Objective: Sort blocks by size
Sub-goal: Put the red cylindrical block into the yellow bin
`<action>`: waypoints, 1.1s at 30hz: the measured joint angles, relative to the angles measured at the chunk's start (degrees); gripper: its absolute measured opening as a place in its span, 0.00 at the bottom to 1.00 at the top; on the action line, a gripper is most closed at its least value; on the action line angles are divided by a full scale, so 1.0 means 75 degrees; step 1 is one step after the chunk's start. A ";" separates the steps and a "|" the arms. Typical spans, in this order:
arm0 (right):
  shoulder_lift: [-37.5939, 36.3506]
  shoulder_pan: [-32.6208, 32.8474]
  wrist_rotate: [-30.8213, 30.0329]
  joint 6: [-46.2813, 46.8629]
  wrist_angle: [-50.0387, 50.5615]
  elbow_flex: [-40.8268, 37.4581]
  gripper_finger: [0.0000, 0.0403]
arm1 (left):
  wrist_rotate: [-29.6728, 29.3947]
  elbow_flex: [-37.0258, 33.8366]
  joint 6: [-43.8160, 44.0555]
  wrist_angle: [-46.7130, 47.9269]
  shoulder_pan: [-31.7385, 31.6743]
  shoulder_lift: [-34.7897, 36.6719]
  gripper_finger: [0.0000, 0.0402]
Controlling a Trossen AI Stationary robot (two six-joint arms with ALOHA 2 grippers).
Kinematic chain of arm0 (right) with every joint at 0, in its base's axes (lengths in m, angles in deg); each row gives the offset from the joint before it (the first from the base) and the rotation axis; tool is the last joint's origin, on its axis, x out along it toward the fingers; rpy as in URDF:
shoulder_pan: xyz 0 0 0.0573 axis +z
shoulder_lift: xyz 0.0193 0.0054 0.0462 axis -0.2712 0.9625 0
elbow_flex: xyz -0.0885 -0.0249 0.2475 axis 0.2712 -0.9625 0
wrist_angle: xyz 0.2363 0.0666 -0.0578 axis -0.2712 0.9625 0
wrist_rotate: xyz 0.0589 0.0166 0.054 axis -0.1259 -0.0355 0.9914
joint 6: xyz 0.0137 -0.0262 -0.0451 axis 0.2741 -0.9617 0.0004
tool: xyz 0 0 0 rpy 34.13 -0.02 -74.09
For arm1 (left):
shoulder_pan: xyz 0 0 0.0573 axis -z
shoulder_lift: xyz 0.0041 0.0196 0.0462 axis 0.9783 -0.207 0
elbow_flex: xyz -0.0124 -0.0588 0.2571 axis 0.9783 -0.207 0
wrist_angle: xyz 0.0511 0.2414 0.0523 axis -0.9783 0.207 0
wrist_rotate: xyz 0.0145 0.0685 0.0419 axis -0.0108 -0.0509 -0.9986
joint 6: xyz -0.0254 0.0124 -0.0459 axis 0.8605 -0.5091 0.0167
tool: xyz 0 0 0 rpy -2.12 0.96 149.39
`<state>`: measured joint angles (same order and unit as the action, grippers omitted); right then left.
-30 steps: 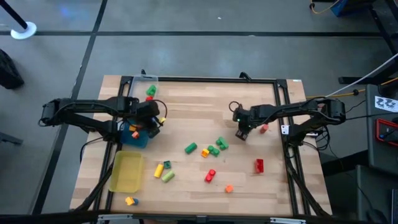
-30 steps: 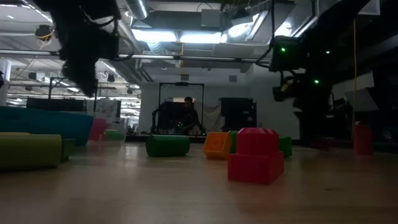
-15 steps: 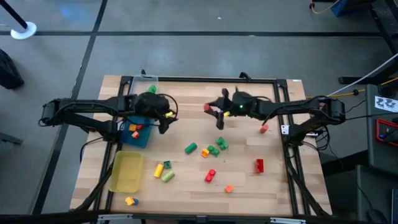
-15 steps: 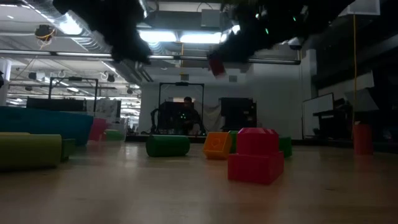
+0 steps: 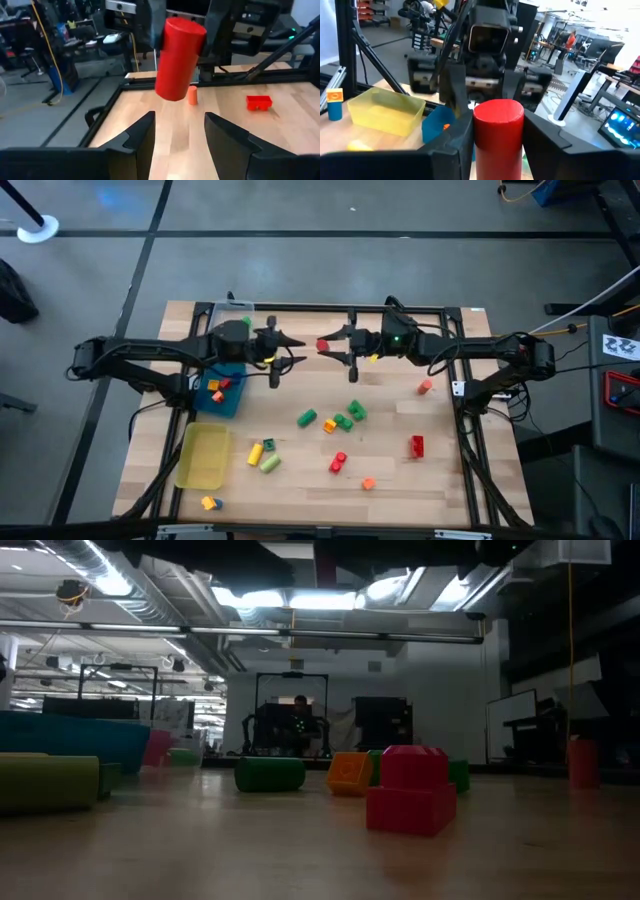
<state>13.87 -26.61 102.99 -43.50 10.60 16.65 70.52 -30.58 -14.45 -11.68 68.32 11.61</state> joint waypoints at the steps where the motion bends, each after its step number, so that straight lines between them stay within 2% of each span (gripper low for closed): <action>1: 0.0000 0.0000 0.0001 -0.0009 0.0005 0.0001 0.35 | 0.0003 0.0000 -0.0066 -0.0172 0.0000 -0.0149 0.39; 9: 0.0000 0.0000 0.0001 -0.0012 0.0066 0.0010 0.35 | 0.0015 0.0000 -0.0416 -0.1899 0.0000 -0.1228 0.39; 19: 0.0000 0.0000 0.0010 -0.0015 0.0075 0.0010 0.35 | 0.0017 0.0006 -0.0969 -0.3498 0.0000 -0.2012 0.39; 26: -0.0003 0.0000 0.0009 -0.0015 0.0073 0.0010 0.35 | 0.0017 0.0009 -0.0974 -0.3739 -0.0015 -0.2144 0.38; 33: -0.0012 0.0000 0.0007 -0.0007 0.0068 0.0010 0.35 | 0.0017 0.0009 -0.0975 -0.3769 -0.0009 -0.2144 0.29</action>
<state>13.78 -26.61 103.04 -43.55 11.11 16.73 70.65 -30.51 -21.77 -39.95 68.25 -4.46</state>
